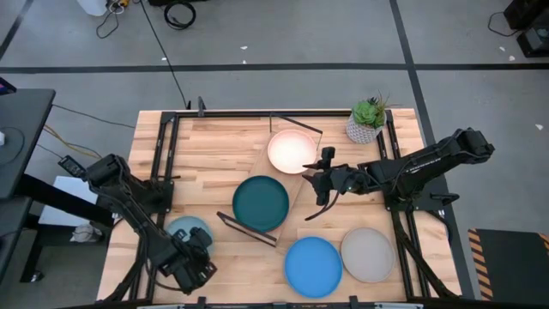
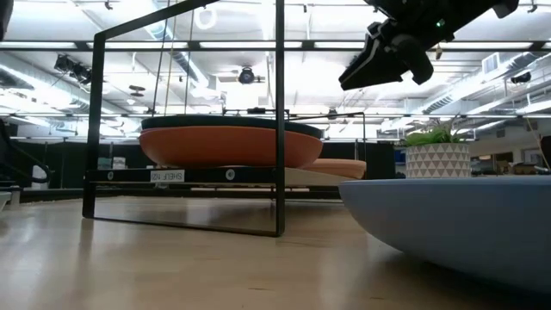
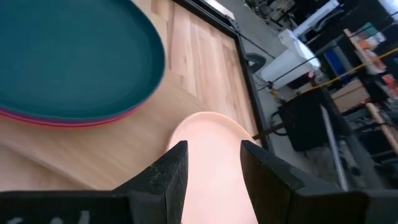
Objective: Place and stack plates onto a shelf
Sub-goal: Stack the light blue plate on top of the white plate on the shelf
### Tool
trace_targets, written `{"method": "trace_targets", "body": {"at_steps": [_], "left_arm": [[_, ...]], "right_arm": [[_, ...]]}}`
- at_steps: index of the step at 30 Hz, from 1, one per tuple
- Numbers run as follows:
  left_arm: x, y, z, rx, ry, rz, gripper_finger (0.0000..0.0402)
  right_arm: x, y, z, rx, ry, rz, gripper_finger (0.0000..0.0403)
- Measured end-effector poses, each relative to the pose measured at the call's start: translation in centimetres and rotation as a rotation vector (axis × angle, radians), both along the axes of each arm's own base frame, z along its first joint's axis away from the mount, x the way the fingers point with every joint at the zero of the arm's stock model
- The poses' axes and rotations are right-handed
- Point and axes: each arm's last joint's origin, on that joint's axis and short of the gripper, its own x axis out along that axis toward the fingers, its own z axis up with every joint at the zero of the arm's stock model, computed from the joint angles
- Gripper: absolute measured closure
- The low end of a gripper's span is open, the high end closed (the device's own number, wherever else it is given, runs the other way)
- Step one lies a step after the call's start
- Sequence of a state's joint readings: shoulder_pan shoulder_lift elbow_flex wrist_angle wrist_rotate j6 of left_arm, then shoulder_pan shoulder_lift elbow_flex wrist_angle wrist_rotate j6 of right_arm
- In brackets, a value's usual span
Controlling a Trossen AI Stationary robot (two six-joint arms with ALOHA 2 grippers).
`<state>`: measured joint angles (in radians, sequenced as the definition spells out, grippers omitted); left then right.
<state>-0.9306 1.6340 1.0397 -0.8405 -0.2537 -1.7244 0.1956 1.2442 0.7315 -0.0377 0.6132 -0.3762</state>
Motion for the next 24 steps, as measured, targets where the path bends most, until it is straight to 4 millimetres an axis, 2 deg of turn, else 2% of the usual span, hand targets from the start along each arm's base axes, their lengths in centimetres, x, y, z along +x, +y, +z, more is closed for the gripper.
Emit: {"method": "trace_targets", "body": {"at_steps": [6,17,20,24], "left_arm": [[0.5,-0.2,-1.8,0.063,0.04,-0.022,0.026],[1.1,-0.3,-3.8,0.072,0.139,-0.015,0.0265],[1.4,-0.1,-3.9,0.067,0.148,-0.008,0.0296],[2.1,0.4,-3.4,-0.01,0.188,-0.041,0.0378]], "right_arm": [[0.1,-0.1,0.0,0.03,-0.001,0.018,0.025],[0.1,-0.2,0.0,0.034,-0.003,0.014,0.0252],[0.1,-0.2,0.0,0.034,-0.003,0.014,0.0254],[0.1,-0.2,0.0,0.035,-0.003,0.012,0.0256]]}}
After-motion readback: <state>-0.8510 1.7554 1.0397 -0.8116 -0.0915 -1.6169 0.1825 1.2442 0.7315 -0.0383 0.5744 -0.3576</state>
